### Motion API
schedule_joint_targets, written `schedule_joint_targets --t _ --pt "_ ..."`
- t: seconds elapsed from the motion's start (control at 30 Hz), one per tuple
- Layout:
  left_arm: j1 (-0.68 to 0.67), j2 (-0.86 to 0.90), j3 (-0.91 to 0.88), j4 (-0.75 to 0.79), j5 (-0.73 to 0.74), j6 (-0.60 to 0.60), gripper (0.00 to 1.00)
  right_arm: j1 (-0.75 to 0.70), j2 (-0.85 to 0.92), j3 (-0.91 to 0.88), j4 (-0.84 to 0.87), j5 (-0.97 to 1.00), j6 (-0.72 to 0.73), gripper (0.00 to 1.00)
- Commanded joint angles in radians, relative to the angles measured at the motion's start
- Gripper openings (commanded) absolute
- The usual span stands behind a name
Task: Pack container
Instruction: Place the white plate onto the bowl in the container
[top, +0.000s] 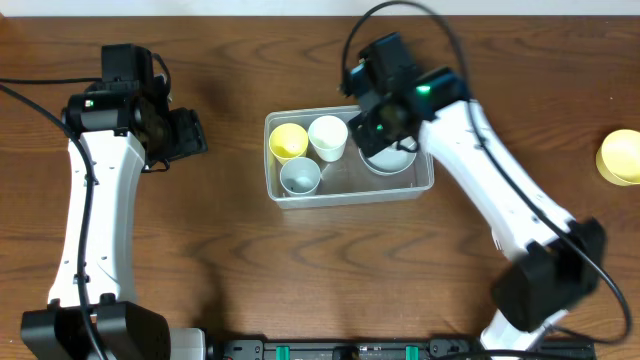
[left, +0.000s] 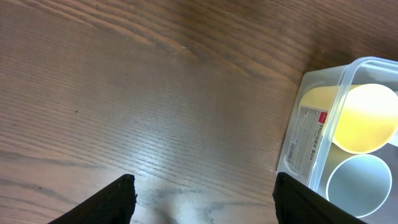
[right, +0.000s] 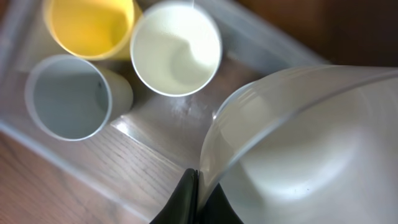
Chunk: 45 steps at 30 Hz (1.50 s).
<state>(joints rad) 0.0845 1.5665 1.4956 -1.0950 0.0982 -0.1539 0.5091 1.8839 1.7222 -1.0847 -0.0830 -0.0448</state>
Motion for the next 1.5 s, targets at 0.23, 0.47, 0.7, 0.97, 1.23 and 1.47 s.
schedule_joint_targets --t 0.23,0.47,0.7,0.97,1.23,1.47 --pt "0.004 0.005 -0.003 -0.002 0.0 -0.001 0.72 -0.013 0.165 -0.004 -0.008 0.008 0.033 0.01" --pt "0.004 0.005 -0.003 -0.002 0.0 -0.001 0.71 -0.02 0.172 -0.004 -0.008 0.062 0.033 0.02" --pt "0.004 0.005 -0.003 -0.002 0.0 -0.002 0.71 -0.022 0.172 -0.004 -0.011 0.102 0.033 0.01" --pt "0.004 0.005 -0.003 -0.002 0.0 -0.001 0.71 -0.024 0.172 -0.004 -0.024 0.105 0.032 0.5" --pt "0.004 0.005 -0.003 -0.002 0.0 -0.001 0.71 -0.025 0.169 0.003 -0.018 0.124 0.032 0.43" --pt "0.004 0.005 -0.003 -0.002 0.0 -0.001 0.71 -0.081 0.068 0.127 -0.072 0.272 0.167 0.45"
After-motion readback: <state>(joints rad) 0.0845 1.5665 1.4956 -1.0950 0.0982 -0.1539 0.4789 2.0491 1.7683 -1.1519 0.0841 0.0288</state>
